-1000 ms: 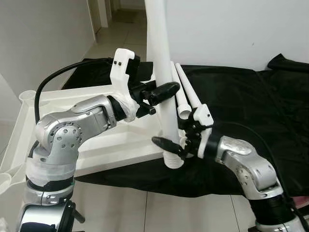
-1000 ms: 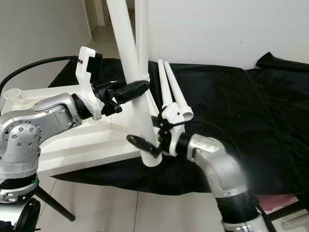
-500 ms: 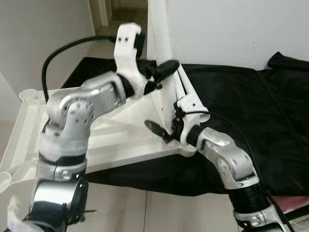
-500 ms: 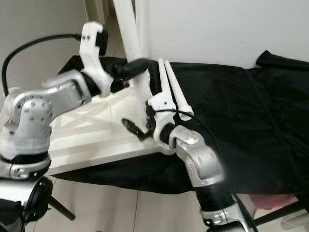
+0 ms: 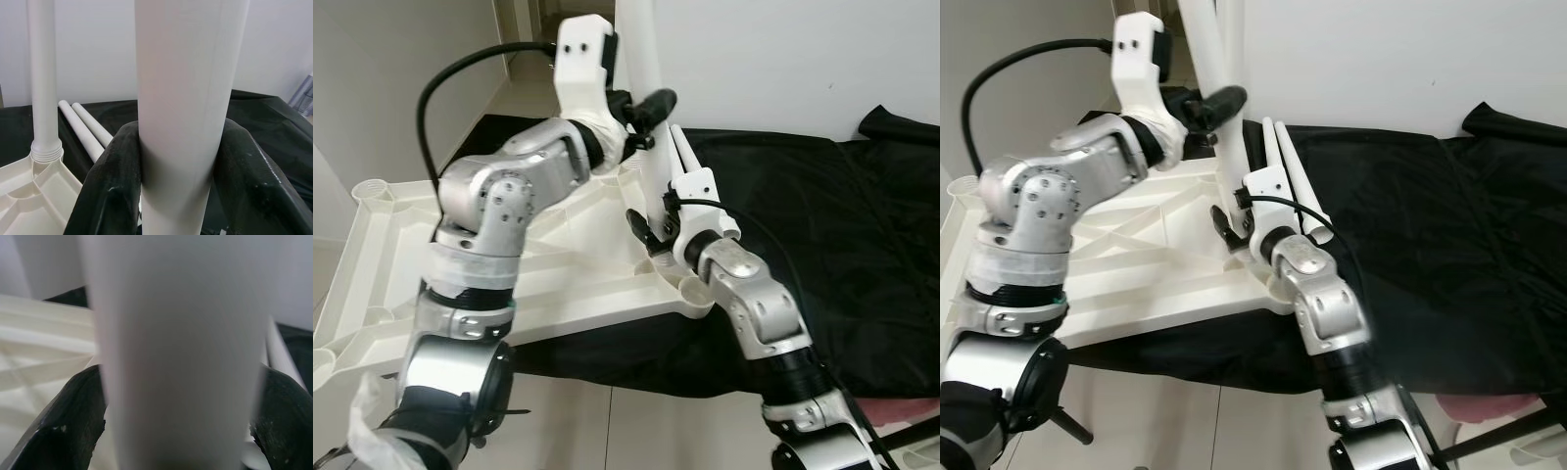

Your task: Building children table

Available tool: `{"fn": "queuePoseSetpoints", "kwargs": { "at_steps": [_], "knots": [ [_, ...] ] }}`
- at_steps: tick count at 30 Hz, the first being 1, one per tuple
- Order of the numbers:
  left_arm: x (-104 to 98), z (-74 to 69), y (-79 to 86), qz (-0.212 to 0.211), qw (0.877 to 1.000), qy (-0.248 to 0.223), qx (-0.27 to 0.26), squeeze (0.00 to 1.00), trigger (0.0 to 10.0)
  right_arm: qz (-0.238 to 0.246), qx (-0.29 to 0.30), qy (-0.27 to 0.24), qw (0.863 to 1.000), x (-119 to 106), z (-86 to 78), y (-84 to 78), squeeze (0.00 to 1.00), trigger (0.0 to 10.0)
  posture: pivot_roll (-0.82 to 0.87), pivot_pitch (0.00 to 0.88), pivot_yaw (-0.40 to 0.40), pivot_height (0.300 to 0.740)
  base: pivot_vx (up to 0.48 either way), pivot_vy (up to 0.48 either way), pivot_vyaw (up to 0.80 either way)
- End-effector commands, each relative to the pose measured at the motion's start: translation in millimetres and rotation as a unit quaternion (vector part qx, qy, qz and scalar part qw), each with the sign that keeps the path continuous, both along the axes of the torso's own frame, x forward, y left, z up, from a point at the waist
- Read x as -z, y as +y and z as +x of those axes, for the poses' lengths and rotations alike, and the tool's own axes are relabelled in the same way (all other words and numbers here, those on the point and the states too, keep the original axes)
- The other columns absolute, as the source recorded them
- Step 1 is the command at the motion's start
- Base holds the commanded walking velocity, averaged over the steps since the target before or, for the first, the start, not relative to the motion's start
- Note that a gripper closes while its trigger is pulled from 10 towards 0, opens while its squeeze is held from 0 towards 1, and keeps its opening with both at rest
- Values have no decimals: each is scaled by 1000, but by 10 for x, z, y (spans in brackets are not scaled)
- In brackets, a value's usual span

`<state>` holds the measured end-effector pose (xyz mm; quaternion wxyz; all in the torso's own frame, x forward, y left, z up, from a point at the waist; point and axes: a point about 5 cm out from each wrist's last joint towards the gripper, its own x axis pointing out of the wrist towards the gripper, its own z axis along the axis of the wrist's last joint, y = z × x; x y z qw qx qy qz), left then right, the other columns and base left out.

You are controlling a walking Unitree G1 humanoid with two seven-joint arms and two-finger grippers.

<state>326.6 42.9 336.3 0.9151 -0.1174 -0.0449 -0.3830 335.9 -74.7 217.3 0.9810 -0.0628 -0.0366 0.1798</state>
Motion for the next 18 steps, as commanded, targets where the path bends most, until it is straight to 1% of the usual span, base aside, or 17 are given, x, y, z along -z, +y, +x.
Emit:
{"fn": "queuePoseSetpoints", "kwargs": {
  "at_steps": [1,2,3,7,18],
  "knots": [
    [-65,5,-43,4,1000,-16,-10,0,10000,-2,29,-12,1000,-31,36,0,0,10000,15,5,18,740,0,0,0],
    [-70,12,-67,4,1000,-18,-14,0,10000,3,42,-15,999,-39,50,10,0,10000,15,1,16,740,0,0,0],
    [-70,12,-67,4,1000,-18,-14,0,10000,3,42,-15,999,-39,50,10,0,10000,15,1,16,740,0,0,0],
    [-82,-9,-188,5,1000,-25,-6,0,10000,0,62,-20,998,-51,65,49,0,10000,16,0,7,740,0,0,0],
    [-134,-9,-239,-1,999,-34,-3,0,10000,-3,74,-12,997,2,76,56,0,10000,14,0,6,740,0,0,0]
  ]
}}
